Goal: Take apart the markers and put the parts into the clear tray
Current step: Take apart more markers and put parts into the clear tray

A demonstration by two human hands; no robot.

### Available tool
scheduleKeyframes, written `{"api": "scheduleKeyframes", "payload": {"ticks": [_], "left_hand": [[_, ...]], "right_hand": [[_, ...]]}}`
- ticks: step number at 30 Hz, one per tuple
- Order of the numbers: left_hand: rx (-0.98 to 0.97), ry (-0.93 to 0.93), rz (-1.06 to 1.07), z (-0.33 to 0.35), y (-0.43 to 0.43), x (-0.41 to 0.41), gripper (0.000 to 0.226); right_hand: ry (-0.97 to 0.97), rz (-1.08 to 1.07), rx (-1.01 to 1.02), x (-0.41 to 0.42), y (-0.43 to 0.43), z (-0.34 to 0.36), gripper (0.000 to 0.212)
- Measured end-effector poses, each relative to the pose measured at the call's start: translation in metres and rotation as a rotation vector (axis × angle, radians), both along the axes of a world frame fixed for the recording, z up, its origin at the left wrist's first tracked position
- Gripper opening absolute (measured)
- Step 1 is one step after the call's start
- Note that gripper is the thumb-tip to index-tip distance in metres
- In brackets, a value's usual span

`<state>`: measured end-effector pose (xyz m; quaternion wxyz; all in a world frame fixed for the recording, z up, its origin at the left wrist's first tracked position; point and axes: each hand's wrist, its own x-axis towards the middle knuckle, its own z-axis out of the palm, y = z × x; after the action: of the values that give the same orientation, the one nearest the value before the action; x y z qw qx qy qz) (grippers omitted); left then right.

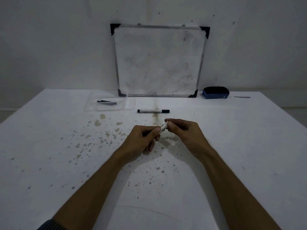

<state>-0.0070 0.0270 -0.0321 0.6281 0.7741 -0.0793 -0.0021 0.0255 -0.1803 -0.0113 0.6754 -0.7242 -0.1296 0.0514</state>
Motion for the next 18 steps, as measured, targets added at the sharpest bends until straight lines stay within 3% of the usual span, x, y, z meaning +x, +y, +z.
{"api": "scheduleKeyframes", "payload": {"ticks": [3,6,11,18], "left_hand": [[0.001,-0.025,0.027,0.004,-0.003,0.001,0.04],[-0.153,0.014,0.121,0.013,-0.009,0.003,0.034],[-0.371,0.016,0.194,0.017,0.001,0.002,0.034],[-0.331,0.033,0.206,0.014,0.006,0.003,0.037]], "right_hand": [[0.02,0.018,0.054,-0.001,0.005,0.001,0.029],[-0.026,-0.068,0.072,-0.004,0.022,0.002,0.036],[-0.119,-0.133,-0.081,-0.011,0.04,-0.002,0.038],[-0.309,-0.199,-0.359,-0.014,0.045,-0.008,0.033]]}}
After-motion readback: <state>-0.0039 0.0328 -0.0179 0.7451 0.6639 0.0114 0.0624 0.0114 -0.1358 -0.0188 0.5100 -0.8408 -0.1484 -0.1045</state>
